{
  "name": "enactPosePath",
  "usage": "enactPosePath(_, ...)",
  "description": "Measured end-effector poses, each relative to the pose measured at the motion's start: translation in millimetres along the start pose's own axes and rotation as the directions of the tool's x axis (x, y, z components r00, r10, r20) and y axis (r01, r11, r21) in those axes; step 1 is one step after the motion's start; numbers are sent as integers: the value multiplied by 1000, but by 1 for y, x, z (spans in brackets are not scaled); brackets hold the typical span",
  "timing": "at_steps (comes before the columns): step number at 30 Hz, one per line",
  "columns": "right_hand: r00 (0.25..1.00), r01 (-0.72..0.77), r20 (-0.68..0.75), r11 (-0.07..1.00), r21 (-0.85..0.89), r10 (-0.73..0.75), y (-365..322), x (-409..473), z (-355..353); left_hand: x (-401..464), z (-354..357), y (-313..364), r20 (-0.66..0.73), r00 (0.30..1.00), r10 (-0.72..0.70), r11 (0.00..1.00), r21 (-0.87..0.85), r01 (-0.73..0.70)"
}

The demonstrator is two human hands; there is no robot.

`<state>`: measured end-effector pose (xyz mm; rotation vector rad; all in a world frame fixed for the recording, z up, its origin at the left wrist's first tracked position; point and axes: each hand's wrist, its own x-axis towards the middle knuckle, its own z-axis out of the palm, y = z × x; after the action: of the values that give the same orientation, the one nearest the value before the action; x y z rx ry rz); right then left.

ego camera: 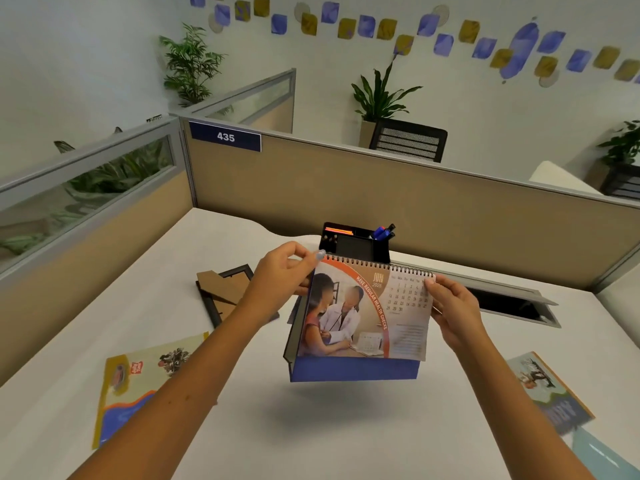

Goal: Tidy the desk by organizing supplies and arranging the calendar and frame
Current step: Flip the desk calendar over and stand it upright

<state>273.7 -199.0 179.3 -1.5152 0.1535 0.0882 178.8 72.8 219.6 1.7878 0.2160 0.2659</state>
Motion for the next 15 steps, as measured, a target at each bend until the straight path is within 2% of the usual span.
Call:
enactPosePath(5, 999, 41, -6, 996, -80, -41, 5, -4, 56, 15, -49, -32, -185, 983, 5, 997, 77, 9)
enactPosePath(15, 991, 132, -1, 974, -182, -135, 7, 7, 208, 78, -178, -85, -291, 956, -50, 997, 45, 65)
